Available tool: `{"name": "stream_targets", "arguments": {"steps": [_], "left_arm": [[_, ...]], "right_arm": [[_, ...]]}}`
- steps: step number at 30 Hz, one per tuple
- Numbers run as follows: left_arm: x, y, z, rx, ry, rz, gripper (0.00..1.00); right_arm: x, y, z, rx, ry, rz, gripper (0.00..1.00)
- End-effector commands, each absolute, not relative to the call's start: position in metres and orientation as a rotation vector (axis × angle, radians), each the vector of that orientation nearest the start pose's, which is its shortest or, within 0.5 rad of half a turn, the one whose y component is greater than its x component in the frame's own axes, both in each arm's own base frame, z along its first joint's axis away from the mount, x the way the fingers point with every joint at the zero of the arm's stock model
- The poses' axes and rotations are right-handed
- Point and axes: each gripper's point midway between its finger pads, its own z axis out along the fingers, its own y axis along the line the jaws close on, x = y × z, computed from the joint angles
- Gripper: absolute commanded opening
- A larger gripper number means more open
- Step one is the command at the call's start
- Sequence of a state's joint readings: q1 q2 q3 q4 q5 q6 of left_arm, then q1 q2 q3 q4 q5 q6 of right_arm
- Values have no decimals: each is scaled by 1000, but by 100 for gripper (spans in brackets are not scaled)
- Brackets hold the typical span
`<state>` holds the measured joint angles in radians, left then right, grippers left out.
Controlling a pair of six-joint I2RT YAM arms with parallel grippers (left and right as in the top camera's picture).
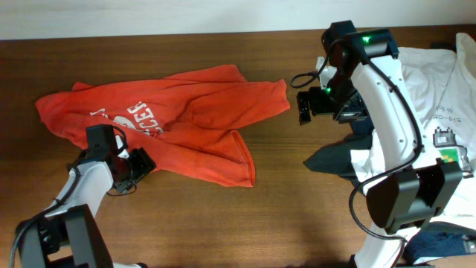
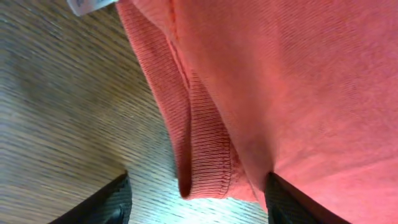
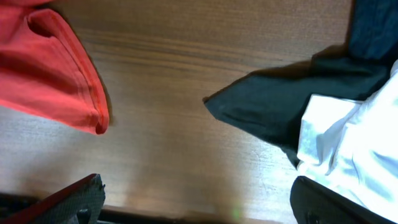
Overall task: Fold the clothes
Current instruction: 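Grasp the orange t-shirt's lower left corner with the left gripper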
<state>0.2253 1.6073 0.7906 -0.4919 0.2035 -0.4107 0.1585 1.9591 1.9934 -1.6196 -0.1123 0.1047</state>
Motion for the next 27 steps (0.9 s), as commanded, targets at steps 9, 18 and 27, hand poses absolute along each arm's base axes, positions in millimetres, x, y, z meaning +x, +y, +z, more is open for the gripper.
{"name": "stream_targets", "arguments": {"steps": [9,18,27], "left_arm": [[282,40,-5,-902,2819,-223,62],[294,40,-13,-861,2734,-248,47],[284,11,-18,-648,2842,-55,40]], "right_arm": [[352,72,190,-75,3137,148,99],[351,73,190,-75,3139,159,99],[349,73,190,-74,3147,158,99]]}}
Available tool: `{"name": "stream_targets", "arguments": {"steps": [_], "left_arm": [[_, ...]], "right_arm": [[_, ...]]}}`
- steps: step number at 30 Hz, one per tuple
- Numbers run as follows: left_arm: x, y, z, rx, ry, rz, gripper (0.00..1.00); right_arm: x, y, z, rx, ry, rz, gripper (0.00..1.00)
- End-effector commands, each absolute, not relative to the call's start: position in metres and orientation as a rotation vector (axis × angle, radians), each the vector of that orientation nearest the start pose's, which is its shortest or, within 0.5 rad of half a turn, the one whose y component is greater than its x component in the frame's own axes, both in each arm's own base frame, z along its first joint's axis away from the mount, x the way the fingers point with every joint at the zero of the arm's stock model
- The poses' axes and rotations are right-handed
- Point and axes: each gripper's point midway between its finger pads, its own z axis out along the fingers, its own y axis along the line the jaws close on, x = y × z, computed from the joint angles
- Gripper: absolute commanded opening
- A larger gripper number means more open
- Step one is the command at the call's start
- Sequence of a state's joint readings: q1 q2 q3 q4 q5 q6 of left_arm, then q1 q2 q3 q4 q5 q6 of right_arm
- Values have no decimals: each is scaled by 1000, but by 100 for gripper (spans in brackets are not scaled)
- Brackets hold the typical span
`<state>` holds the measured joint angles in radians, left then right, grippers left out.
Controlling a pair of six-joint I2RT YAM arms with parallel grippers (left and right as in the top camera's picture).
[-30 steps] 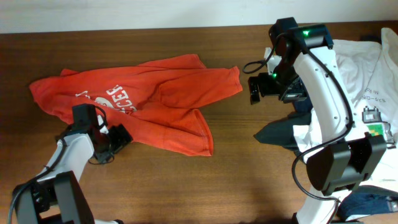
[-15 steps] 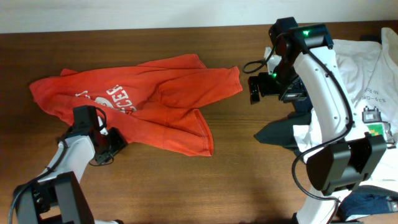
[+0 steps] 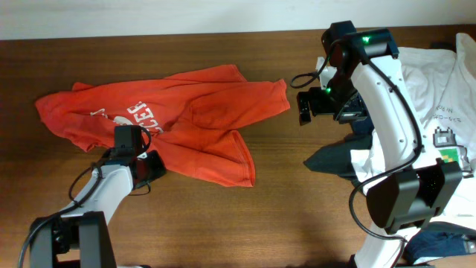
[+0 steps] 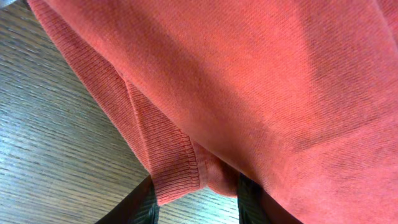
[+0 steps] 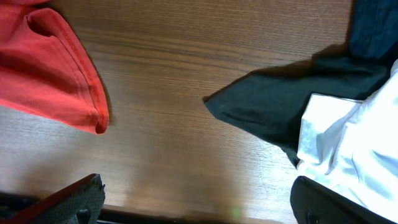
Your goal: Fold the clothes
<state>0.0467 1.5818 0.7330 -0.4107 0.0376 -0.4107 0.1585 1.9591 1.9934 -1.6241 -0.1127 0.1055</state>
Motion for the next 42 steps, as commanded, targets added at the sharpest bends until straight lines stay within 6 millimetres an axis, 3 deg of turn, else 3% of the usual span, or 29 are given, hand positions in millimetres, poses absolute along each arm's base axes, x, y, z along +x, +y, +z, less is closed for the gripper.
{"name": "stream_targets", "arguments": {"steps": [1,2,5,6,7,10,12,15,16,17,21,23,25,26,27,28,29,31,32,38,42], "left_arm": [[284,13,-18,-649,2840,-40,31],[284,15,-18,-650,2838,-25,23],[284,34,-16,-662,2808,127,20],[286,35,-16,-661,2797,133,14],[289,35,-15,-660,2787,131,1],[293,50,1,-680,2758,236,1],[289,79,36,-754,2723,378,0],[274,146,130,-985,2481,624,0],[272,161,155,-1060,2368,617,0],[275,161,161,-1094,2324,549,0],[290,161,144,-1094,2349,499,1],[312,167,132,-1061,2337,500,3],[346,177,127,-942,2301,513,6],[355,181,127,-904,2287,521,16],[355,186,129,-912,2276,521,56],[351,180,123,-911,2329,472,87],[339,158,105,-898,2468,340,99],[300,108,77,-920,2730,69,99],[286,101,67,-941,2787,52,99],[278,99,28,-992,2734,49,98],[276,98,13,-983,2710,47,89]], "right_arm": [[349,73,190,-74,3147,158,99],[349,73,190,-74,3147,158,99],[348,72,190,-74,3150,157,99],[348,72,190,-74,3150,157,99],[348,72,190,-74,3150,157,99],[349,72,190,-75,3149,155,99],[350,73,190,-74,3143,157,99],[352,73,190,-75,3135,158,99],[352,73,190,-75,3135,159,99],[352,73,190,-75,3134,159,99],[351,73,190,-74,3140,158,99],[351,73,190,-75,3140,158,99],[349,73,190,-74,3146,157,99],[349,72,190,-75,3146,157,99],[349,73,190,-75,3146,157,99],[349,73,190,-74,3146,157,99],[349,73,190,-74,3145,157,99],[349,73,190,-74,3146,157,99],[349,73,190,-74,3145,157,99],[349,73,190,-74,3146,157,99],[349,73,190,-74,3146,158,99]]}}
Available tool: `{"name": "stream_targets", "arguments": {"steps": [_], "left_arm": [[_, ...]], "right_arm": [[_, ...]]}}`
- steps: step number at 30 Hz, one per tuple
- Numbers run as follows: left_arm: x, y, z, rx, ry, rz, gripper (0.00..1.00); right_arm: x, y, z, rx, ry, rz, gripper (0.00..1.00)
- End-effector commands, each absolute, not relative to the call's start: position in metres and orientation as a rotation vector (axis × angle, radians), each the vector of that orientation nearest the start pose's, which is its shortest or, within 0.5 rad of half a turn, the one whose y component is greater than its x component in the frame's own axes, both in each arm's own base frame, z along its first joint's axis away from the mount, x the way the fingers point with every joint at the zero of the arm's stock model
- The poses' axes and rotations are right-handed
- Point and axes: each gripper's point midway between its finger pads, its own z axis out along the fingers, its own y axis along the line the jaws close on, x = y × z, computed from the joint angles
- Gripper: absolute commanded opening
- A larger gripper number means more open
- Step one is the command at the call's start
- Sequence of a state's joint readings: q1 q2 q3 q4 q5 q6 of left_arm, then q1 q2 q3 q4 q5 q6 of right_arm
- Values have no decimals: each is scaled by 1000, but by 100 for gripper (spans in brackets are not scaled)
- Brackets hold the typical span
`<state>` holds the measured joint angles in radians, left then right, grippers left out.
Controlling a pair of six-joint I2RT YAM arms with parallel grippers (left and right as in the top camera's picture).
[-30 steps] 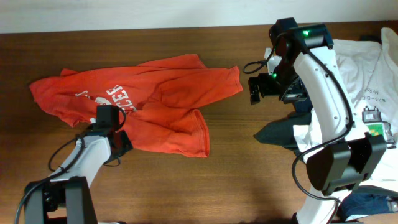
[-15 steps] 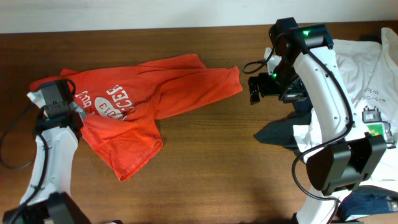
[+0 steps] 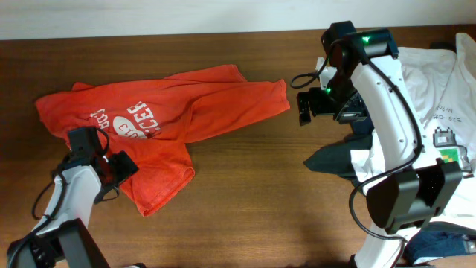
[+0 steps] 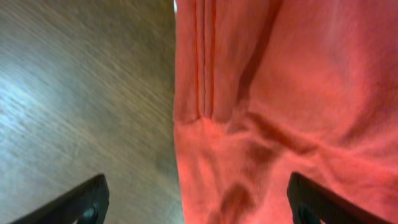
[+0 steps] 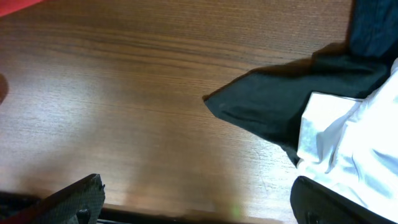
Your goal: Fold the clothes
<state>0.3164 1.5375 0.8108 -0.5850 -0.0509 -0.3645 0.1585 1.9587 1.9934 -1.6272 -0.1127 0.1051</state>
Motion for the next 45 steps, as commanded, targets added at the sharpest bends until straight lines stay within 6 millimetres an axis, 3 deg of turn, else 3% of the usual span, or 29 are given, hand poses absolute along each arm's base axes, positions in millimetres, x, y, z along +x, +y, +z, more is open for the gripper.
{"name": "stream_targets", "arguments": {"steps": [1,3,7,8,9,12,14,15,17,20,22,23,25,28,31,34,37,38,42,45], "left_arm": [[278,98,10,-979,2699,46,85],[283,98,3,-968,2687,34,76],[288,78,-22,-922,2759,-38,68],[287,76,-26,-920,2775,-40,63],[287,67,-27,-903,2791,-86,52],[282,58,-29,-898,2826,-129,42],[279,58,-29,-903,2836,-127,24],[280,58,-29,-900,2831,-126,1],[291,64,-21,-844,2815,-103,0],[307,68,29,-768,2791,-96,0],[298,68,76,-761,2756,-88,0],[290,82,112,-813,2663,-90,0],[266,113,158,-952,2518,-60,0],[248,130,195,-1118,2305,-231,0],[240,138,184,-1219,2306,-262,0],[244,142,161,-1275,2373,-291,0],[244,142,146,-1316,2422,-314,0],[244,142,142,-1325,2432,-319,0],[244,142,142,-1325,2432,-320,0],[245,143,143,-1322,2429,-318,0]], "right_arm": [[349,73,190,-74,3146,157,99],[349,73,190,-73,3147,157,99],[348,73,190,-74,3150,157,99],[348,72,190,-73,3152,156,99],[347,72,190,-73,3154,156,99],[347,72,190,-73,3154,156,99],[347,72,190,-73,3154,156,99],[347,72,190,-73,3154,156,99],[347,72,190,-73,3154,156,99],[350,73,190,-74,3143,159,99],[358,82,187,-77,3120,235,99],[366,89,180,-78,3114,282,99],[380,95,163,-84,3115,306,99],[400,120,135,-129,3103,410,99],[411,142,115,-202,3086,415,99],[422,168,111,-281,3021,420,99],[410,149,90,-57,3142,225,99],[408,150,77,-53,3176,223,100],[414,152,43,-52,3211,211,87],[426,155,40,-52,3166,225,78]]}}
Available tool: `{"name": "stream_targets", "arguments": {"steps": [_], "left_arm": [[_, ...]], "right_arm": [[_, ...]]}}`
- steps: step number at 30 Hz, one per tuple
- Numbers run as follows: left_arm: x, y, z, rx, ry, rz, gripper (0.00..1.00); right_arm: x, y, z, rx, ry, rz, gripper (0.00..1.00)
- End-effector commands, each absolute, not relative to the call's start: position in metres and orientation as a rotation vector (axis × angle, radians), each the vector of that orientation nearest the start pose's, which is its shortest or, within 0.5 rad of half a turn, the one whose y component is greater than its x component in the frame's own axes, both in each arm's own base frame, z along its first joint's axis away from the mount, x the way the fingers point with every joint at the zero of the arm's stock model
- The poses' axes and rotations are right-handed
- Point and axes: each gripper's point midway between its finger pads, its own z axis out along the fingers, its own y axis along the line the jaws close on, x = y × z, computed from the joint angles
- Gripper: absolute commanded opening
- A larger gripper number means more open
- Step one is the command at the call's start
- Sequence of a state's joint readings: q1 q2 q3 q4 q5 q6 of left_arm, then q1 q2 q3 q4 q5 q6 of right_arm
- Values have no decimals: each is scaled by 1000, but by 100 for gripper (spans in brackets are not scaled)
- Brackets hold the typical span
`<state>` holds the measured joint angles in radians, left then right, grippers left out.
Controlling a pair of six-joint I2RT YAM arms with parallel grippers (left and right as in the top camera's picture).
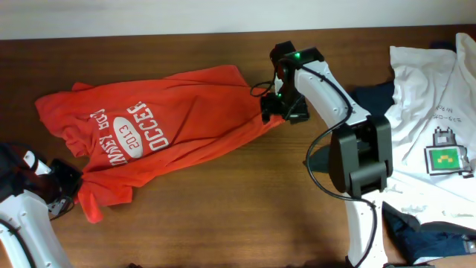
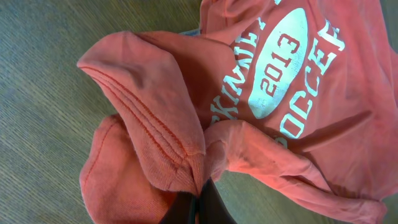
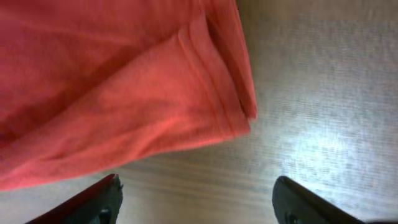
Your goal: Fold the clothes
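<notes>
A red T-shirt [image 1: 186, 126] with a white print lies print-up across the left half of the table. Its lower left end is bunched into a knot [image 1: 100, 193]. My left gripper [image 1: 61, 187] sits at the far left front, shut on that bunched red fabric [image 2: 155, 143], the jaws [image 2: 200, 202] pressed together. My right gripper [image 1: 281, 110] hovers low at the shirt's right corner [image 3: 217, 99]. Its fingers [image 3: 102, 199] are spread wide, with only bare wood between them.
A white printed shirt [image 1: 435, 89] and a dark blue garment [image 1: 372, 98] lie at the right, behind my right arm. More dark clothing [image 1: 435, 242] sits at the front right corner. Bare wooden table [image 1: 238, 216] runs along the front.
My left gripper was open over the shirt's lower flap; now it is shut on bunched fabric farther left and nearer the front. My right gripper has moved left to the shirt's right corner, staying open.
My left gripper stood open at the shirt's lower hem, then was nearly shut on a hem fold farther right. Later the lower flap lay shifted leftward with the gripper open above it. Now it holds bunched fabric at far left, and my long-still right gripper sits at the shirt.
</notes>
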<state>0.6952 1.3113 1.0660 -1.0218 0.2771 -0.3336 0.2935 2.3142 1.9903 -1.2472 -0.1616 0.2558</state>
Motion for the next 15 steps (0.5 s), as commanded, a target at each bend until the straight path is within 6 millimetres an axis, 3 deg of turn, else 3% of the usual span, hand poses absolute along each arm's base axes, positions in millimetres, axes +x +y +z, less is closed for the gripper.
{"name": "stream_targets", "arguments": {"steps": [1,4,10,15], "left_arm": [[245,143,143,-1323,2429,-318,0],[245,143,143,-1322,2429,-318,0],[245,143,143,-1322,2429,-318,0],[245,143,143,-1322,2429,-318,0]], "right_arm": [[429,156,35,-38,3161,229,78],[430,158,17,-37,3182,232,78],[439,161,10,-39,3155,242,72],[440,161,9,-40,3152,243,40]]}}
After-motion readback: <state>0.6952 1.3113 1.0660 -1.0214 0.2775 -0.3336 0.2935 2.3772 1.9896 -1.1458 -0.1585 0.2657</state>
